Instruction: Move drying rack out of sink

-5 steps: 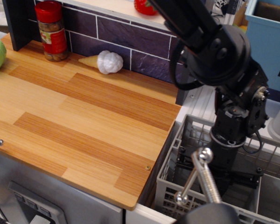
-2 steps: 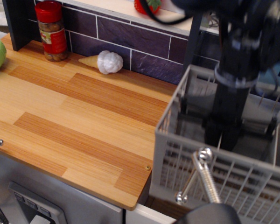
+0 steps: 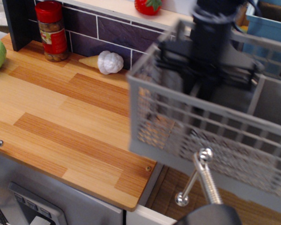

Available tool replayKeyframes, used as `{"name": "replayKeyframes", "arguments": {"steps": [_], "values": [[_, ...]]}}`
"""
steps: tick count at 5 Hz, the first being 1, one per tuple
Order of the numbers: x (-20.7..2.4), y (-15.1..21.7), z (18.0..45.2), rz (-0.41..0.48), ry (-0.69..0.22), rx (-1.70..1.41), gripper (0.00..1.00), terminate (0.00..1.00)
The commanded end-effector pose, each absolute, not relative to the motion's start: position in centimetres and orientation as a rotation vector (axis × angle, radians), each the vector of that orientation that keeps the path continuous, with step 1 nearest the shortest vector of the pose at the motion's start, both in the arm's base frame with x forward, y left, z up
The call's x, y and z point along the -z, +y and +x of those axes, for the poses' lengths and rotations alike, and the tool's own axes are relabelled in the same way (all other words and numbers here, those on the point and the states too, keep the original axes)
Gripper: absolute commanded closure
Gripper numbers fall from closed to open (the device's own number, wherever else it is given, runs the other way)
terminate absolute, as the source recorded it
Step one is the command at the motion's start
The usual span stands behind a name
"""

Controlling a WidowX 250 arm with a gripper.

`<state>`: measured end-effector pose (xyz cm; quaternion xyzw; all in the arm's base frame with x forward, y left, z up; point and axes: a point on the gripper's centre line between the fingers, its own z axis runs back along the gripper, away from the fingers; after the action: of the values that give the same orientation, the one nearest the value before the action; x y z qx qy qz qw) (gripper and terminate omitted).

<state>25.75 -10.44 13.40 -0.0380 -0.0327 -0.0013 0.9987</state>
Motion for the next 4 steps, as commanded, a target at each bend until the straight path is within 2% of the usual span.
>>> {"name": "replayKeyframes", "arguments": {"steps": [1,2,3,4], "values": [[-14.5,-1.5,27.5,-0.057,-0.059,-0.031,1.00,0.00],[-13.3,3.4,27.5,0.000,-0.014,-0.064,1.00,0.00],[-13.0,8.0,27.3,0.023,-0.010,-0.057,1.00,0.00],[-12.6,10.2,27.2,0.029,-0.002,-0.034,1.00,0.00]]}}
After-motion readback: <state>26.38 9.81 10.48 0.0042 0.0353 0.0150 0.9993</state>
